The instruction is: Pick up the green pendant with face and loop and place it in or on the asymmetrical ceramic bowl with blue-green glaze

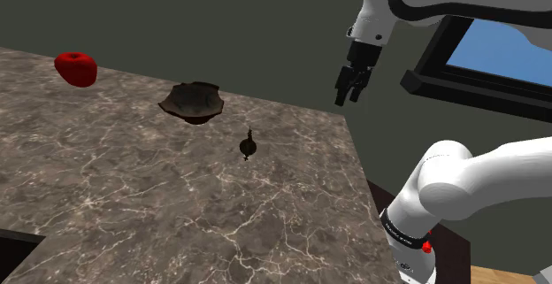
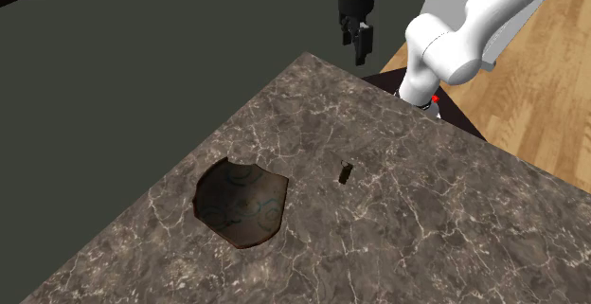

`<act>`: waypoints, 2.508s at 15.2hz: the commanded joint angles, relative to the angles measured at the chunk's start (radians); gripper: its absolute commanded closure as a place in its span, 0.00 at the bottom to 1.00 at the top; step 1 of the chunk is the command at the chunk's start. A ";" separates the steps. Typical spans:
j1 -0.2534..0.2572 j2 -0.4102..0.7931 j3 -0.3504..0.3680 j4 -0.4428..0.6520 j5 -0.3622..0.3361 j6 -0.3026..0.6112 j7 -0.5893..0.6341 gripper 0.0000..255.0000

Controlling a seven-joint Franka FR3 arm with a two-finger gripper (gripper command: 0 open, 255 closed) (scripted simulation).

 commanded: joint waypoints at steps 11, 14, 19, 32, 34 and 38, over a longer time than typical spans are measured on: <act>0.106 0.170 0.205 0.054 0.056 0.222 0.106 0.00; 0.129 0.237 0.266 0.088 0.052 0.283 0.142 0.00; 0.155 0.359 0.368 0.164 0.019 0.372 0.211 0.00; 0.165 0.498 0.454 0.165 -0.045 0.532 0.283 0.00; 0.165 0.498 0.454 0.165 -0.045 0.532 0.283 0.00; 0.165 0.498 0.454 0.165 -0.045 0.532 0.283 0.00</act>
